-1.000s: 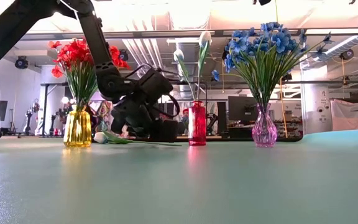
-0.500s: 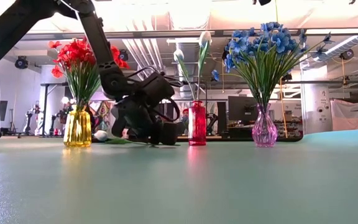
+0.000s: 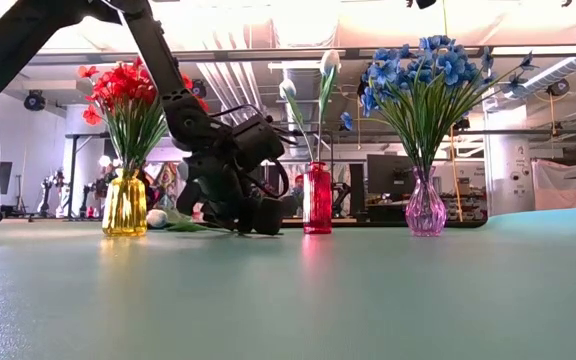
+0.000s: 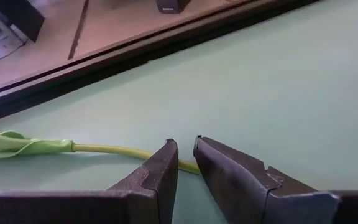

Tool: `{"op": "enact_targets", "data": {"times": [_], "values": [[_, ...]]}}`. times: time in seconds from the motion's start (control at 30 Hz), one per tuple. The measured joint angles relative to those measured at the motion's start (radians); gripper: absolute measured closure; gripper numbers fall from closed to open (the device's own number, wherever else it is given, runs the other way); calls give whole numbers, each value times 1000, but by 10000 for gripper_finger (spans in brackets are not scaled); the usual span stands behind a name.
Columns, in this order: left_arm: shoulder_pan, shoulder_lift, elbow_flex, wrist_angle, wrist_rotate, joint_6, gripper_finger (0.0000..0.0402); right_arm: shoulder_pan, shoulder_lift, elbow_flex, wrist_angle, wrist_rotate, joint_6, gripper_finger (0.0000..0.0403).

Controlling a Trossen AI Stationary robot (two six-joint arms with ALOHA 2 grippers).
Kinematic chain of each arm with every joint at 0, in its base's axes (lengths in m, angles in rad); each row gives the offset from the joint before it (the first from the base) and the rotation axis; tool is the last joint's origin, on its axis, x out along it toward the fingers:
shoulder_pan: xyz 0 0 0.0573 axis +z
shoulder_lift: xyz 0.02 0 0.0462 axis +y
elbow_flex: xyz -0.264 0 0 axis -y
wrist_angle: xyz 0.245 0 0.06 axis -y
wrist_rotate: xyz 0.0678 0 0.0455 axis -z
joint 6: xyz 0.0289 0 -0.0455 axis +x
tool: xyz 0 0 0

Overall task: Sort flowers into vase by color
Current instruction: Put the white flower into the red vase

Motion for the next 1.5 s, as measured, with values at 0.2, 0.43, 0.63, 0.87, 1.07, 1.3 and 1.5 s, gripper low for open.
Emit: {"op": "enact_targets", "data": {"times": [0.2,0.43,0.63,0.87,1.07,1.3,1.5], "values": [[-25,-24,-2,-29,31,25,301,0,0,0,0,0,-1,188],[-73,-46,-3,-91,56,-13,301,0,0,0,0,0,-2,188],[-136,-54,-3,-103,88,-33,301,0,0,0,0,0,-9,188],[-201,-86,-3,-172,136,-69,301,1,0,0,0,0,-10,188],[-269,-135,-5,-225,162,-81,301,1,0,0,-2,-1,-1,188],[-313,-218,-5,-298,146,-75,301,7,0,31,-64,-4,59,188],[-380,-296,-9,-337,131,31,301,50,0,131,-276,-10,160,188]]}}
